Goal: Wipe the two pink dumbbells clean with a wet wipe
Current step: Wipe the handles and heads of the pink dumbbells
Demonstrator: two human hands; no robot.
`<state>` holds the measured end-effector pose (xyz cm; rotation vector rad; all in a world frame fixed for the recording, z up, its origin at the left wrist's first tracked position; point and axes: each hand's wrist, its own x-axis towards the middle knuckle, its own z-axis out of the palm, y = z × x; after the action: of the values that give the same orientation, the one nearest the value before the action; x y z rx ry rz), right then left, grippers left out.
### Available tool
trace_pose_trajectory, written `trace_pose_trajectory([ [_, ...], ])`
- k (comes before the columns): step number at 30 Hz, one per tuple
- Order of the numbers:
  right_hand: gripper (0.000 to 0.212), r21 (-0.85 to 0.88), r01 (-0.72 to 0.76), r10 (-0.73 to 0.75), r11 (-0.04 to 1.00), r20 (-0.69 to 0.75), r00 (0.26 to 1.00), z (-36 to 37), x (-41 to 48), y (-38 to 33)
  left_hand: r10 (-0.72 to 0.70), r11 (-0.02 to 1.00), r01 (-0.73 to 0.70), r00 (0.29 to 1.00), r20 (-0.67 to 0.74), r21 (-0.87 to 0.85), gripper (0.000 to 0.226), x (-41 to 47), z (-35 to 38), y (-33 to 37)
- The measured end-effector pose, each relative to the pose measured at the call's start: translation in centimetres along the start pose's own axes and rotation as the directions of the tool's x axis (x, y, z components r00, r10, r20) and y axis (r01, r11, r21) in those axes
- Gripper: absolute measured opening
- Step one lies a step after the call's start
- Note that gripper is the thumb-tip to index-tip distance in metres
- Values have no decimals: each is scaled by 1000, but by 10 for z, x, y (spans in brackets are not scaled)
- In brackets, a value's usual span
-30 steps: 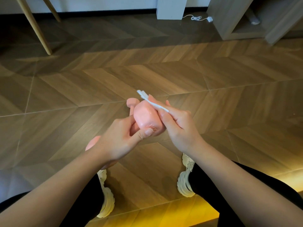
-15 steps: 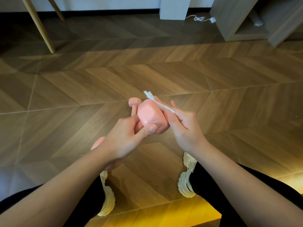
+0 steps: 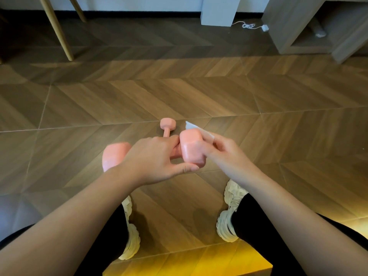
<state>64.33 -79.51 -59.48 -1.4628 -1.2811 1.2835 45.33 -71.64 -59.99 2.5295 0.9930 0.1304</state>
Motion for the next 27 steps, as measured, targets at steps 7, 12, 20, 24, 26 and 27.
trace_pose_trajectory([
  [7, 61, 258, -251, 229, 933, 116, 967, 7, 5, 11, 59, 996, -64, 995, 83, 57, 63, 1, -6, -8],
  [12, 38, 350, -430, 427, 833, 88, 900, 13, 6, 23, 18, 951, 0, 998, -57, 310, 57, 2, 5, -5],
  [20, 42, 470, -385, 480, 794, -97, 872, 6, 17, 10, -331, 917, 353, 933, 143, -184, 42, -10, 6, 4],
  [24, 26, 559, -317, 450, 766, -114, 886, 3, 23, -4, -442, 551, 648, 761, 474, -526, 50, -2, 1, 11],
  [26, 32, 585, -295, 424, 755, -94, 901, 5, 24, -11, -478, 372, 658, 740, 472, -655, 54, 6, -1, 13],
  [27, 35, 608, -286, 415, 741, -79, 906, 6, 23, -14, -505, 239, 628, 732, 457, -741, 54, 11, -2, 15],
])
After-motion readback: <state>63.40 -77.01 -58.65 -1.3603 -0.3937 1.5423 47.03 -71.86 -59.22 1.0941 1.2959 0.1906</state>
